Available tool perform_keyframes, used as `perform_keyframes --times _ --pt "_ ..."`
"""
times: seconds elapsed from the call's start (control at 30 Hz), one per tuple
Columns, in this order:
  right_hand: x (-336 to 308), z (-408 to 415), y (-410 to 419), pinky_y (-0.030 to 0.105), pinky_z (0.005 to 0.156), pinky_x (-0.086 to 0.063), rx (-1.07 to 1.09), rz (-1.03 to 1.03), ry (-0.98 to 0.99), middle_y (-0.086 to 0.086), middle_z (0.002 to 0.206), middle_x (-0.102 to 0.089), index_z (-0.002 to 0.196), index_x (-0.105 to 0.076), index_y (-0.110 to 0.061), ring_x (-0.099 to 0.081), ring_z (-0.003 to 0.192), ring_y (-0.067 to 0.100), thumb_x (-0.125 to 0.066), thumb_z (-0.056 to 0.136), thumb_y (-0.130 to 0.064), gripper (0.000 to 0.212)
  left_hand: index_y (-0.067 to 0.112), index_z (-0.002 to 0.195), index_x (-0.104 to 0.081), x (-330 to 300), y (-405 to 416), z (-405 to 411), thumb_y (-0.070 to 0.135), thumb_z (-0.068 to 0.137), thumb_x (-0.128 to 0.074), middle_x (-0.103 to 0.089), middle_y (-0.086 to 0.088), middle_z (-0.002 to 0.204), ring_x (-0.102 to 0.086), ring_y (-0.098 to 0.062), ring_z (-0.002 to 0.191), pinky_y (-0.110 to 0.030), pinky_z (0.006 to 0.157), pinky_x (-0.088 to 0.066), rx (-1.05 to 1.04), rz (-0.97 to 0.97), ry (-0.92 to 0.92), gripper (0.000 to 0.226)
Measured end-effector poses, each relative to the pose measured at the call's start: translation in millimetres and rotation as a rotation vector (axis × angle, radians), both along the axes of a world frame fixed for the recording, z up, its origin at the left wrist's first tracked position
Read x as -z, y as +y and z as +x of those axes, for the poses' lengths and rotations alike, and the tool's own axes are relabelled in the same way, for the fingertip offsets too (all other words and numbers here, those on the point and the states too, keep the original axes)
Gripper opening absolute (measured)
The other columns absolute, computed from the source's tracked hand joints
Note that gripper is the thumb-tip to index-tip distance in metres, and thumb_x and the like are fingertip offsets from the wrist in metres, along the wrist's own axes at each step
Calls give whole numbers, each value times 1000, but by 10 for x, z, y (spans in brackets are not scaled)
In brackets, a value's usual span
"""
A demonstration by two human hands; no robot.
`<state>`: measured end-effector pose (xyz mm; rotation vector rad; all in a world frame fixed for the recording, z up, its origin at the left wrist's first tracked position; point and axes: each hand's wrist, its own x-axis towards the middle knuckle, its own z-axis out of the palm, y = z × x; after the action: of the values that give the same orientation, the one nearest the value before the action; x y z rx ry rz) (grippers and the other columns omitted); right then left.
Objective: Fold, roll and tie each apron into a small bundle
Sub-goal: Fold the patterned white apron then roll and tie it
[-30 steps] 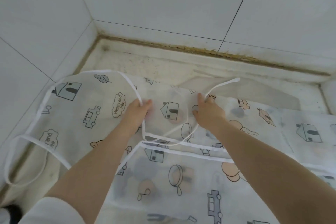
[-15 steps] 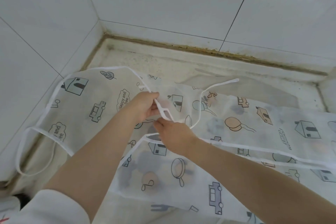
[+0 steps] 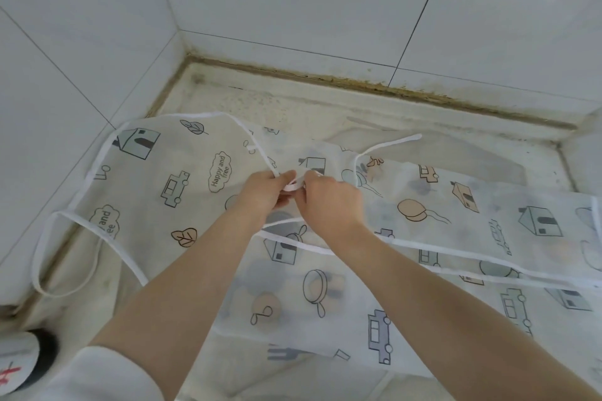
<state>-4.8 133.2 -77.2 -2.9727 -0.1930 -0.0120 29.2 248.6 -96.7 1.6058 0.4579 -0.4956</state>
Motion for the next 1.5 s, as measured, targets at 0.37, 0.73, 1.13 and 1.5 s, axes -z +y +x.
perform_keyframes --times 0.37,0.73,1.13,1.5 --pt "-33 51 -81 26 54 -38 -62 12 -10 2 88 -65 107 -55 -15 -63 74 27 -52 93 -29 20 12 66 -50 -106 -81 -8 15 96 -49 -48 -2 55 -46 -12 50 -20 49 -33 112 151 29 31" --pt "-614 621 -807 30 63 -35 77 566 498 9 64 -45 59 -52 -9 -41 64 19 -54 83 -11 24 9 80 -62 126 202 104 19 91 -57 -58 1 72 -51 -10 61 -22 52 -38 485 701 -116 16" --pt "-237 1214 -1032 37 102 -39 739 1468 218 6 131 -53 138 -40 -16 -50 122 22 -50 96 -34 46 16 128 -42 331 275 51 21 89 -56 -36 -7 126 -37 -23 118 -38 107 -30 562 1081 -528 43" --pt "480 586 -1005 39 91 -44 92 229 565 1 98 -59 135 -34 -25 -50 115 27 -45 95 -43 46 10 111 -57 347 141 -94 53 94 -25 -45 -2 117 -33 -17 113 -25 100 -26 840 738 -434 57"
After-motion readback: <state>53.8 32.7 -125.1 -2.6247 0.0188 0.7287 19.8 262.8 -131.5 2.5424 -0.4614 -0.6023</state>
